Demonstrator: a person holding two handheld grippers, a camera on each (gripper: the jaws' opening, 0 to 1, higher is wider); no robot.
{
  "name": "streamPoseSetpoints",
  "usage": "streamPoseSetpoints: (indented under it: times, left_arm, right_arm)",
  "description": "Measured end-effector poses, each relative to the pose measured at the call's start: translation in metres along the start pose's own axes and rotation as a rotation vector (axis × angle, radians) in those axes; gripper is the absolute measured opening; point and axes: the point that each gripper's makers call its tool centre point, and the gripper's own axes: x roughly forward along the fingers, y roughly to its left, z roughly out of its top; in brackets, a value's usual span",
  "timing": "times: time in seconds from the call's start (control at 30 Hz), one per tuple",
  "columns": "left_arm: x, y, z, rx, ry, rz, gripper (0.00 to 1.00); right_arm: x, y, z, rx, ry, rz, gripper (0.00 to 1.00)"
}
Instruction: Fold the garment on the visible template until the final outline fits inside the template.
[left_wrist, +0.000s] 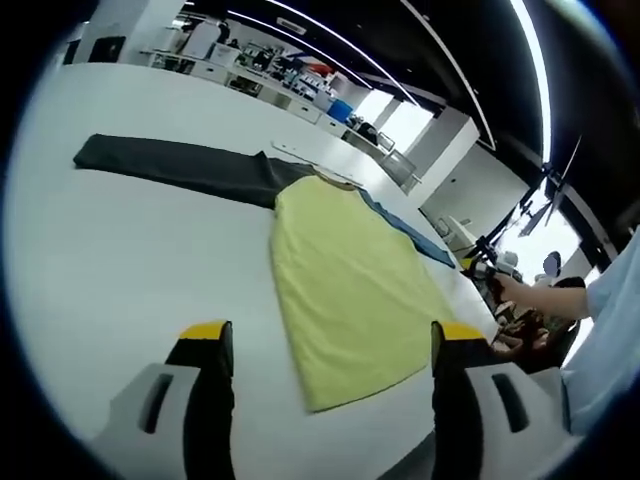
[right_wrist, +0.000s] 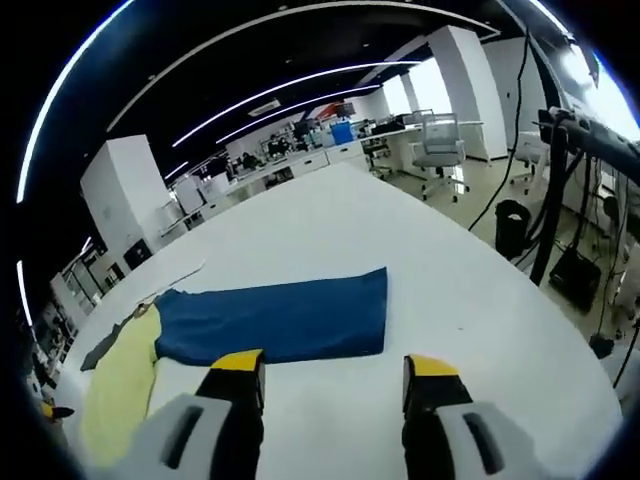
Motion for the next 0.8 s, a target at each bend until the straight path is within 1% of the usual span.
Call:
streamPoseSetpoints:
  times: [0.07, 0.17, 0.3, 0.37, 0.43, 0.53, 0.63, 0.73, 0.8]
  left_arm:
    - [0.0, -0.001, -0.001, -0.005, -0.002, 0.002, 0.78]
    - [0.0, -0.001, -0.004, -0.015, 0.0, 0.001, 0.76]
    - [0.0, -0.001, -0.008, -0.028, 0.006, 0.006, 0.75]
    - [0.0, -0.003, -0.008, -0.034, 0.005, 0.003, 0.75]
    - [0.0, -0.004, -0.008, -0.032, 0.003, 0.0, 0.75]
    - [-0.002, -0.006, -0.008, -0.04, -0.003, -0.001, 0.74]
    - [-0.002, -0.004, -0.01, -0.042, 0.001, 0.005, 0.73]
    - [-0.003, -0.004, -0.012, -0.049, 0.0, 0.002, 0.73]
    - [-0.003, -0.004, -0.013, -0.049, 0.001, 0.004, 0.73]
  right_arm:
    - [0.002, 0.0, 0.003, -0.003, -0.008, 0.004, 0.5]
    - [0.006, 0.004, 0.005, -0.004, -0.001, 0.011, 0.45]
    - [0.011, 0.005, 0.007, -0.016, 0.0, -0.004, 0.45]
    - [0.015, 0.004, 0.006, -0.017, 0.014, -0.01, 0.44]
    - [0.015, 0.006, 0.007, -0.014, 0.011, -0.015, 0.4]
    - [0.016, 0.007, 0.006, -0.012, 0.021, -0.02, 0.3]
    - [0.015, 0.003, 0.003, -0.04, 0.031, -0.057, 0.24]
    - [0.014, -0.002, 0.004, -0.019, 0.026, -0.066, 0.2]
    - [0.013, -0.006, 0.005, -0.012, 0.022, -0.081, 0.13]
